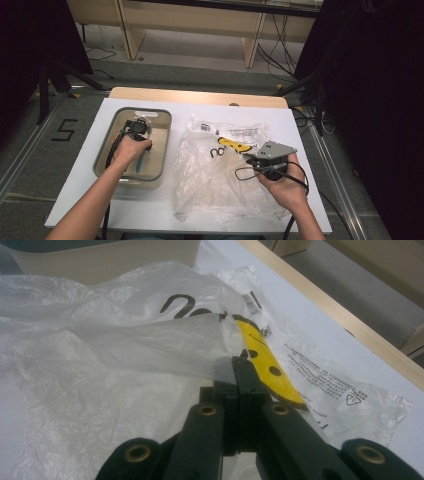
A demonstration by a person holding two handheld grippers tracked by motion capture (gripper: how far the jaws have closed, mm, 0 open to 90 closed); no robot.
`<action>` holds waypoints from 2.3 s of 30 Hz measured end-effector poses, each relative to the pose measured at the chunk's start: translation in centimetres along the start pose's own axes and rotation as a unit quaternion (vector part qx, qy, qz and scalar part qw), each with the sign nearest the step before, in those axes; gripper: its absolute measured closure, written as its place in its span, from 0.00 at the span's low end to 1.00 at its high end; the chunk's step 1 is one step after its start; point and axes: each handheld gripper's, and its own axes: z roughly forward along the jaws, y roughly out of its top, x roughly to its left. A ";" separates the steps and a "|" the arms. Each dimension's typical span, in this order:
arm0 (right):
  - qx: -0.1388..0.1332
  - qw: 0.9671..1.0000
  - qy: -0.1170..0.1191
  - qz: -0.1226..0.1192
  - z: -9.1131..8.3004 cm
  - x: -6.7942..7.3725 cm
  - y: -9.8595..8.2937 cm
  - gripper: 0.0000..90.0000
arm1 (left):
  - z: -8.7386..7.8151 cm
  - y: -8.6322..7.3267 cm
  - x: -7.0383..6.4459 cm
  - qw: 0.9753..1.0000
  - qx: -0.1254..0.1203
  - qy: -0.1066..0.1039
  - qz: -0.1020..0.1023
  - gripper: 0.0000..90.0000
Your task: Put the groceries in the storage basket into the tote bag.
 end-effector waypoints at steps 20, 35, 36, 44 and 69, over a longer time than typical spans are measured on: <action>-0.001 1.000 0.001 -0.001 0.0 0.0 0.0 1.00 | -0.1 0.1 -0.3 1.000 0.006 0.004 0.001 0.86; 0.000 1.000 0.002 0.001 0.0 0.0 0.0 1.00 | -0.2 0.1 0.0 1.000 0.006 0.000 -0.010 0.87; 0.001 1.000 0.002 0.001 0.0 0.0 0.0 1.00 | -0.2 0.0 0.0 1.000 0.006 0.000 -0.010 0.87; 0.000 1.000 0.002 0.001 0.1 0.0 0.0 1.00 | -0.8 0.0 0.3 1.000 -0.012 -0.004 -0.009 0.87; 0.005 1.000 0.004 0.001 0.3 0.1 -0.1 1.00 | -4.2 0.1 0.1 0.995 -0.098 -0.019 0.000 0.87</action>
